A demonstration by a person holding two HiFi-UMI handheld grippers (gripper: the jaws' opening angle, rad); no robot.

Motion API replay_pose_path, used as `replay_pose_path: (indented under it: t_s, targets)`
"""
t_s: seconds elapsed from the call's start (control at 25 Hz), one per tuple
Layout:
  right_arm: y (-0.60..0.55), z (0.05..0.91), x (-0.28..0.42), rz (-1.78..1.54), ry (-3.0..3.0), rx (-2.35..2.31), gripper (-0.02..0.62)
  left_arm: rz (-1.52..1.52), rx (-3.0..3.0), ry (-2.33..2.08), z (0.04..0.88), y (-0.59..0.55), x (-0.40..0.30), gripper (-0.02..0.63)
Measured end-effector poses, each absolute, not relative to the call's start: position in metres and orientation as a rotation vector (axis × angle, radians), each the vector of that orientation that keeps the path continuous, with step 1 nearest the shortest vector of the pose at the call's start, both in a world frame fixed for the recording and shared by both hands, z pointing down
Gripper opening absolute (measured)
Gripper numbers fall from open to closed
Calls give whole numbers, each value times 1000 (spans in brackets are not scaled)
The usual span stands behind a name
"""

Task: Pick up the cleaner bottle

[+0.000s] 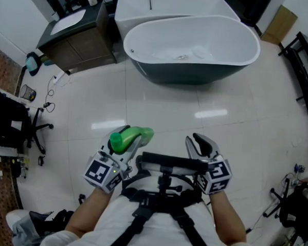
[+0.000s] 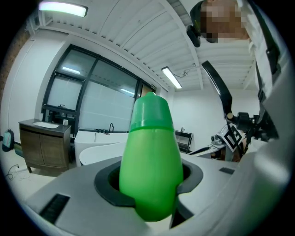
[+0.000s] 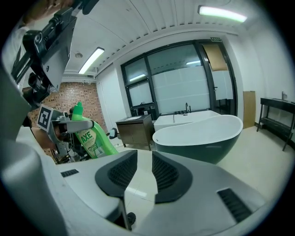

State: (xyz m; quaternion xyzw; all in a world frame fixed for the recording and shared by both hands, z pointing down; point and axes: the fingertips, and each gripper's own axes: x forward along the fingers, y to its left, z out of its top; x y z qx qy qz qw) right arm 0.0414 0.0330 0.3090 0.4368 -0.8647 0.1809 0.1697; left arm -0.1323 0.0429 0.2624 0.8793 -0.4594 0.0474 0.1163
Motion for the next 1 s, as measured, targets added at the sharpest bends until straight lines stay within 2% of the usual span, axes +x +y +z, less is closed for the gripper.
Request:
replay_pose_path:
  t_s: [0.16,0.24,0.32,1.0]
  targets:
    - [42,301,30,478,-2460,1230,97,161,2589,-1303,266,51,-135,181]
    - [45,301,32,465,-2431,1248,37,164,2590,-1293,266,54,-136,181]
    - [48,304,35,467,-2404,1259,9,171,2590,-1279,268,56,-137,181]
    - [49,308,32,521,-2369,1222,6,225,2584,-1244,270,58,-143,181]
